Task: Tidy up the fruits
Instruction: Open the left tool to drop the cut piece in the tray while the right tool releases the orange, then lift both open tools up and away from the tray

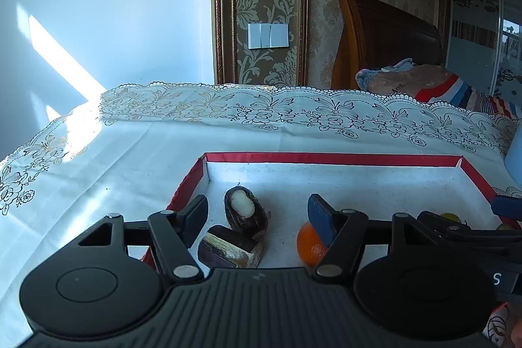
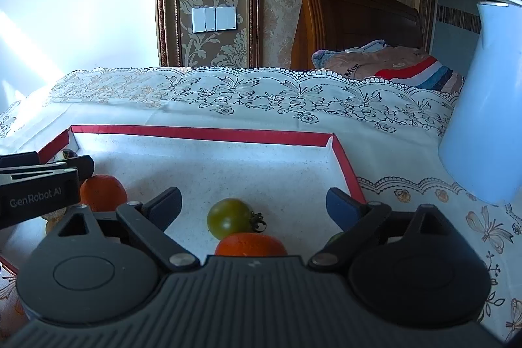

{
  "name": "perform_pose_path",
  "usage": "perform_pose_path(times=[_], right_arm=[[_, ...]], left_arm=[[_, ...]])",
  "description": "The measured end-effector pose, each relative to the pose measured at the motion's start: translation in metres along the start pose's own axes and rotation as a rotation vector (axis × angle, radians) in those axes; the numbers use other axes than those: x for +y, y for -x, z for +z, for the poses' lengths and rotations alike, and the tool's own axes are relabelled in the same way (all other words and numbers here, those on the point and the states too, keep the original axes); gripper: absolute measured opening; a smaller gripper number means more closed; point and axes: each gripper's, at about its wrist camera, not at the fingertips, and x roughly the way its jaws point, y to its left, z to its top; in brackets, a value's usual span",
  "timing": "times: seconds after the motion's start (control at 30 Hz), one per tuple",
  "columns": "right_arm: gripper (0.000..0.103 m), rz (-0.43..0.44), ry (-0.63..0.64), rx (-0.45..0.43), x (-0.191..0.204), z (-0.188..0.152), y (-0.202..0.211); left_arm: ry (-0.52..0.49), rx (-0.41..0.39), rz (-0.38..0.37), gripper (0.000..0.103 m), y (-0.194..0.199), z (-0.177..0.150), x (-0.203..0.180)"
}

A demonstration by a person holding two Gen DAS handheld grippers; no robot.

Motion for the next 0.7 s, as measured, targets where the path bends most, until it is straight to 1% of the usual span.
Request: perform_pose_path(times=[0.07,0.13,0.17,0.43,0.7], right_arm=[[0.098,0.004,-0.009,0.003,-0.002,0.0,0.0],[0.098,0.005,-0.015,0.006,-0.002,-0.001,0.0],[0.099,0.002,-0.014,0.01,-0.002,-0.001,0.0],[0.101,0.002,-0.015,0.004,-0.003,-0.004,0.004],[0.103,0.018,-0.021,-0.001,-0.004,-0.008,0.014]], left_arm=[[0.003,0.001,-0.006,0.068,0.001,0.0,0.001],[0.01,0.001,-0.012,0.074,0.002,0.0,0.002],[0.011,0.0,-0.015,0.074,0.003,0.0,0.002],[0.001,-0.004,-0.026,0.074,0.009,-0.002,0.001],[0.023,0.0,-0.052,0.074,0.021,-0.004,0.008]])
